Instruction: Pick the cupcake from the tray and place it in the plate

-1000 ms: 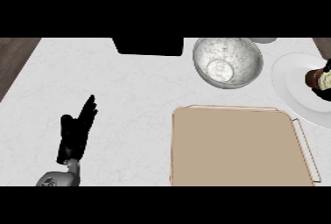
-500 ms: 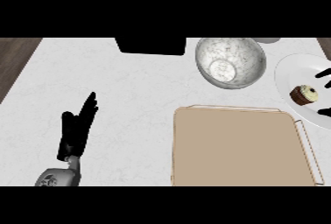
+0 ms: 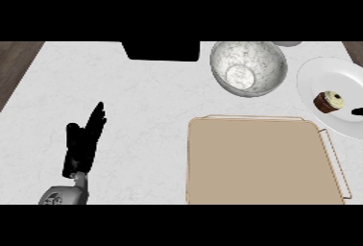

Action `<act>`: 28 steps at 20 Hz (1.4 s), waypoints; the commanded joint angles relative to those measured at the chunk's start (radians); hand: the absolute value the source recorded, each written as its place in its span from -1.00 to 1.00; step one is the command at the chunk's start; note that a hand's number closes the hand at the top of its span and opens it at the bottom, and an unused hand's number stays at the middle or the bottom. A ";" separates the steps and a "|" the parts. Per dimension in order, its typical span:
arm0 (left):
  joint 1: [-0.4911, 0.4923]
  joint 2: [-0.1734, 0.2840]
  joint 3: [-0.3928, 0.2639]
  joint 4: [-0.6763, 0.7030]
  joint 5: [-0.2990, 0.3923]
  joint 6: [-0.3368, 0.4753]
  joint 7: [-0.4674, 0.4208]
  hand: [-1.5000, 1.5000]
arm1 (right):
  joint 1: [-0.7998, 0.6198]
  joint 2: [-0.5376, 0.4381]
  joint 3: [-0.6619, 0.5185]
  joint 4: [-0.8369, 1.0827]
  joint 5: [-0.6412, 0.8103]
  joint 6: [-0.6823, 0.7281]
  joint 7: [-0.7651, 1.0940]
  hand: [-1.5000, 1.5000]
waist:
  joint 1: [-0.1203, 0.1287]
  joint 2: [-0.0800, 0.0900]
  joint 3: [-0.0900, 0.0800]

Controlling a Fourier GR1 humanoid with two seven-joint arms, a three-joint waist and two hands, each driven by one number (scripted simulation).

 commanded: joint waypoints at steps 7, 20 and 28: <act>0.009 0.003 0.008 0.017 0.001 -0.008 -0.041 0.00 | 0.070 -0.075 -0.124 0.034 -0.137 0.257 -0.054 -1.00 | 0.007 0.006 0.000; -0.010 0.013 0.009 -0.002 0.004 -0.019 0.022 0.00 | 0.162 -0.026 -0.120 -0.036 -0.160 0.255 -0.136 -1.00 | 0.005 0.005 0.001; -0.008 -0.014 -0.012 0.011 -0.017 -0.003 -0.013 0.00 | 0.165 0.008 -0.109 -0.043 -0.151 0.117 -0.089 -1.00 | 0.023 0.010 0.002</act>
